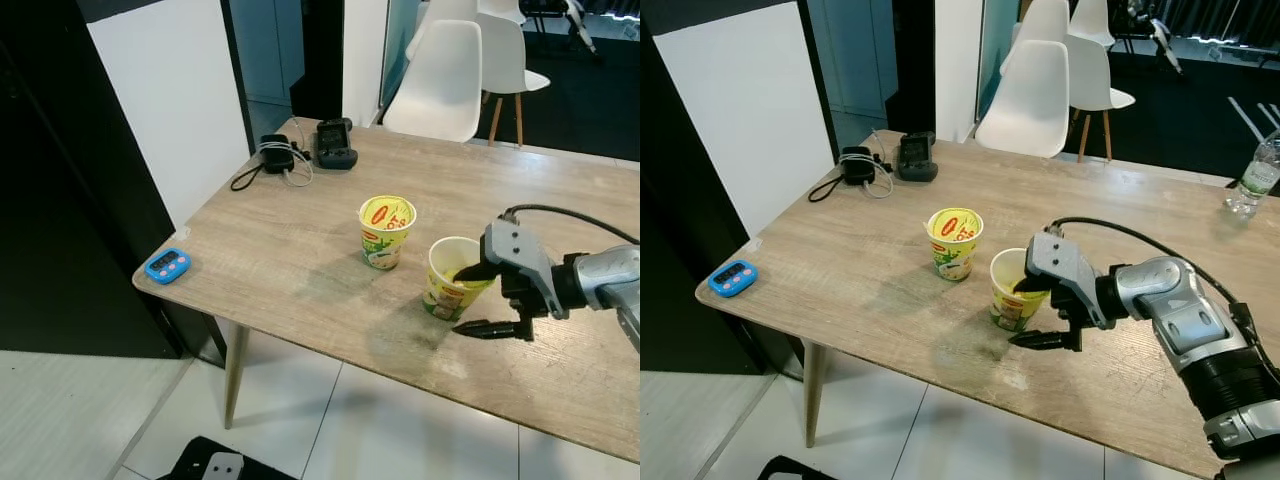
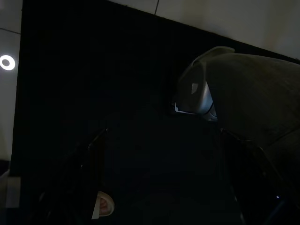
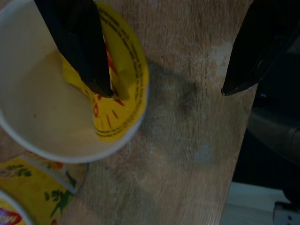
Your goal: Restocking fridge
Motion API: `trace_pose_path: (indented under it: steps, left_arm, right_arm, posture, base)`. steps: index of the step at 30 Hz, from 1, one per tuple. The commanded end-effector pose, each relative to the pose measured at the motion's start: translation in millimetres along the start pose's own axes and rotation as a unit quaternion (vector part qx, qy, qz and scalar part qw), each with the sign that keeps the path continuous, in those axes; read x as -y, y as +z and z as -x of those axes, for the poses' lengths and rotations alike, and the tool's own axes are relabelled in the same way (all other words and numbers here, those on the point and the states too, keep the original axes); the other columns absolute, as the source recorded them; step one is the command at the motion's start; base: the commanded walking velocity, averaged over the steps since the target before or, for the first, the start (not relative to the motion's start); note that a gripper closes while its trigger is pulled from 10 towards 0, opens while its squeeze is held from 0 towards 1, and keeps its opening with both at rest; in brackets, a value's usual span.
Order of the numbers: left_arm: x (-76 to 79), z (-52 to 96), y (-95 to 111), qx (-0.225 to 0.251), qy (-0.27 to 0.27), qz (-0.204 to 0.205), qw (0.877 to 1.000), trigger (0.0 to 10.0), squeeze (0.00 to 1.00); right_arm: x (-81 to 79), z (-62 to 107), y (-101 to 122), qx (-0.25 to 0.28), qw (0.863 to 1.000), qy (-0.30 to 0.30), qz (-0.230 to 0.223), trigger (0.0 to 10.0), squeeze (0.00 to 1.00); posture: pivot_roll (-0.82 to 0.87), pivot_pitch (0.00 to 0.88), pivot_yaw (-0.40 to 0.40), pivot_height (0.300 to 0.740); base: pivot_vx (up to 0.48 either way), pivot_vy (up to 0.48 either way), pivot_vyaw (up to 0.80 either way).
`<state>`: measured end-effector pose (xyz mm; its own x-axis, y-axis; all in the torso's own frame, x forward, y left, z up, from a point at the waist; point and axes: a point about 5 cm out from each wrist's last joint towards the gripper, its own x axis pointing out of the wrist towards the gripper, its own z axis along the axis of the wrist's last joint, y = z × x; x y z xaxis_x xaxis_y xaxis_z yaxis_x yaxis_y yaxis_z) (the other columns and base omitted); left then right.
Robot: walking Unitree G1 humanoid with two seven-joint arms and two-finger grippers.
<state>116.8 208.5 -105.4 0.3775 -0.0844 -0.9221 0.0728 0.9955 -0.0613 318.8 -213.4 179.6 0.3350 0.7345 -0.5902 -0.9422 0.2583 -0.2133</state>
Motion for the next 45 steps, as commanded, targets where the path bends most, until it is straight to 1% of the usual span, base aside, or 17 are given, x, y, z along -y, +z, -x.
trace_pose_path:
  steps: [1, 2, 3, 4, 5, 11, 16, 20, 33, 35, 36, 37, 38, 39, 40, 43, 45]
  left_arm:
    - [3.4, -0.7, -1.2, -0.001, -0.004, 0.006, 1.0, 10.0, 0.0]
    - [3.4, -0.7, -1.2, -0.001, -0.004, 0.006, 1.0, 10.0, 0.0]
    - [3.6, -0.7, -1.2, -0.001, -0.004, 0.006, 1.0, 10.0, 0.0]
    - [3.6, -0.7, -1.2, -0.001, -0.004, 0.006, 1.0, 10.0, 0.0]
    - [3.7, -0.8, -1.3, -0.001, -0.004, 0.006, 1.0, 10.0, 0.0]
    - [4.2, -0.9, -1.4, -0.002, -0.004, 0.006, 1.0, 10.0, 0.0]
    - [4.5, -1.0, -1.4, -0.002, -0.004, 0.006, 1.0, 10.0, 0.0]
    - [4.5, -1.0, -1.4, -0.002, -0.005, 0.006, 1.0, 10.0, 0.0]
    - [4.5, -1.0, -1.0, -0.002, -0.005, 0.004, 1.0, 10.0, 0.0]
    - [4.5, -1.0, -0.9, -0.002, -0.005, 0.004, 1.0, 10.0, 0.0]
    - [4.5, -1.1, -0.8, -0.002, -0.005, 0.005, 1.0, 10.0, 0.0]
    - [4.5, -1.1, -0.8, -0.002, -0.005, 0.005, 1.0, 10.0, 0.0]
    - [4.5, -1.1, -0.7, -0.001, -0.005, 0.007, 1.0, 10.0, 0.0]
    - [4.5, -1.1, -0.7, -0.001, -0.005, 0.007, 1.0, 10.0, 0.0]
    - [4.3, -1.0, -0.5, 0.0, -0.004, 0.008, 1.0, 10.0, 0.0]
    - [4.2, -1.0, -0.2, 0.002, -0.003, 0.011, 1.0, 10.0, 0.0]
    - [3.7, -1.0, -0.4, 0.0, 0.0, 0.007, 1.0, 10.0, 0.0]
  right_arm:
    - [1.2, -1.5, 3.3, 0.007, 1.0, -0.002, 0.006, 10.0, 0.0]
    - [1.2, -1.5, 3.3, 0.007, 1.0, -0.002, 0.006, 10.0, 0.0]
    - [1.2, -1.6, 5.4, 0.012, 1.0, -0.001, 0.01, 4.6, 0.0]
    - [1.2, -1.6, 5.4, 0.012, 1.0, -0.001, 0.01, 4.6, 0.0]
    - [1.3, -1.3, 7.4, 0.016, 1.0, -0.001, 0.014, 0.0, 0.0]
    - [3.3, 2.0, 10.9, 0.011, 1.0, -0.007, 0.027, 0.0, 0.0]
    - [8.1, 5.1, 5.4, -0.032, 0.998, -0.031, 0.038, 0.0, 0.0]
    - [9.1, 6.3, 6.1, -0.034, 0.998, -0.035, 0.041, 0.0, 0.0]
    - [10.0, 17.1, 24.3, -0.033, 0.995, -0.033, 0.083, 0.0, 0.0]
    - [8.4, 19.5, 28.4, -0.023, 0.996, -0.024, 0.085, 0.0, 0.0]
    - [4.1, 22.4, 34.8, 0.003, 0.996, -0.004, 0.085, 0.0, 0.0]
    - [4.1, 22.4, 34.8, 0.003, 0.996, -0.004, 0.085, 0.0, 0.0]
    - [-1.5, 25.3, 41.3, 0.03, 0.995, 0.018, 0.088, 0.0, 0.0]
    - [-1.5, 25.3, 41.3, 0.03, 0.995, 0.018, 0.088, 0.0, 0.0]
    - [-14.6, 29.0, 52.0, 0.07, 0.99, 0.064, 0.101, 0.0, 0.0]
    - [-20.5, 30.0, 53.8, 0.071, 0.988, 0.081, 0.107, 0.0, 0.0]
    - [-19.1, 31.0, 45.8, 0.033, 0.991, 0.073, 0.105, 0.0, 0.0]
  posture:
    - [0.08, 0.0, -0.025, 0.74]
    - [0.08, 0.0, -0.025, 0.74]
    - [0.08, 0.0, -0.023, 0.74]
    - [0.08, 0.0, -0.023, 0.74]
    - [0.08, 0.0, -0.024, 0.74]
    - [0.08, 0.0, -0.024, 0.74]
    - [0.08, 0.0, -0.025, 0.74]
    - [0.08, 0.0, -0.024, 0.74]
    - [0.08, 0.0, -0.024, 0.74]
    - [0.08, 0.0, -0.024, 0.74]
    - [0.08, 0.0, -0.024, 0.74]
    - [0.08, 0.0, -0.024, 0.74]
    - [0.08, 0.0, -0.024, 0.74]
    - [0.08, 0.0, -0.024, 0.74]
    - [0.07, 0.0, -0.022, 0.74]
    - [0.07, 0.0, -0.022, 0.74]
    - [0.07, 0.0, -0.021, 0.74]
  base:
    - [0.0, 0.0, 0.0]
    - [0.0, 0.0, 0.0]
    - [0.0, 0.0, 0.0]
    - [0.0, 0.0, 0.0]
    - [0.0, 0.0, 0.0]
    - [0.0, 0.0, 0.0]
    - [0.0, 0.0, 0.0]
    - [0.0, 0.0, 0.0]
    - [0.0, 0.0, 0.0]
    - [0.0, 0.0, 0.0]
    - [0.0, 0.0, 0.0]
    - [0.0, 0.0, 0.0]
    - [0.0, 0.0, 0.0]
    - [0.0, 0.0, 0.0]
    - [0.0, 0.0, 0.0]
    - [0.0, 0.0, 0.0]
    - [0.0, 0.0, 0.0]
